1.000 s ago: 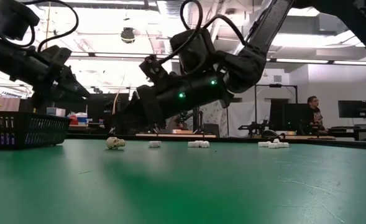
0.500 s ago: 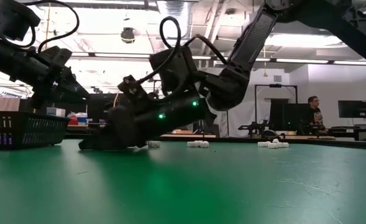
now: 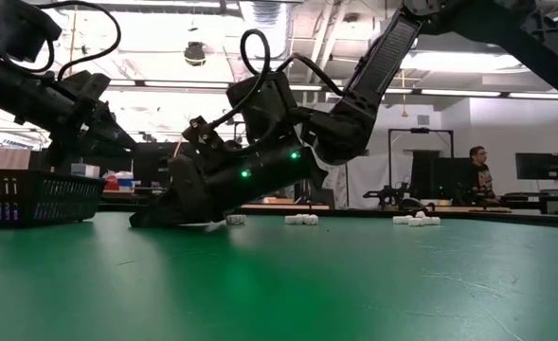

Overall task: Sort Halloween decoration
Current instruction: Put the white skull toy into the blue basket

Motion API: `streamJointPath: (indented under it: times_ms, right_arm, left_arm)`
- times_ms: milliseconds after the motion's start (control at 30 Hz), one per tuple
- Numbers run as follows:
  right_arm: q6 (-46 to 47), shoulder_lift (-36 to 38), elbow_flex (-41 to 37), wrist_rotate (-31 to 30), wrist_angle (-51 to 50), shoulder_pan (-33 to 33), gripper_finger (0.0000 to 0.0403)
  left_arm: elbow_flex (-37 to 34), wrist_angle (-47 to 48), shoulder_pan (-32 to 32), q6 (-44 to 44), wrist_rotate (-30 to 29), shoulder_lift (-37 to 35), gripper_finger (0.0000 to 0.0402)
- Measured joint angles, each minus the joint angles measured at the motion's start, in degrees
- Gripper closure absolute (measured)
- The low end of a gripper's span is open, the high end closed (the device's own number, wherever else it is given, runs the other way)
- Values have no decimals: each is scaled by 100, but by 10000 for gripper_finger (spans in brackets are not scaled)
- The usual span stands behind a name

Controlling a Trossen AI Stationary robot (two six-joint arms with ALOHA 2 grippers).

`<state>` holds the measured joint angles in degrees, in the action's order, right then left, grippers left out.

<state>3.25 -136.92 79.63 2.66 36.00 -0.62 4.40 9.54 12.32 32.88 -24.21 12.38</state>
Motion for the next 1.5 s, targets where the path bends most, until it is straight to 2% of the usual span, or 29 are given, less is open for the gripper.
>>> streamJointPath:
  times_ms: [33,333,533,767,933,1233,1500]
  right_arm:
    - [1,0,-2,0,-1,0,308]
    - [-3,69,-25,3,128,-42,309]
    - [-52,450,-50,69,-296,-84,309]
    - [-370,1398,-34,57,-1759,-370,309]
    - [-234,2101,-36,15,-3772,-720,309]
    - [1498,3289,-30,2,-7101,-1823,305]
    - [4418,4025,-28,-13,-9396,-3237,303]
  left_arm:
    - [0,0,-2,2,2,0,276]
    - [0,0,0,74,2,0,276]
    - [0,0,0,67,2,0,276]
    - [0,0,-1,63,2,0,276]
    - [0,0,-2,63,4,0,276]
    - [0,2,0,70,153,0,276]
    - [0,0,-2,90,156,0,276]
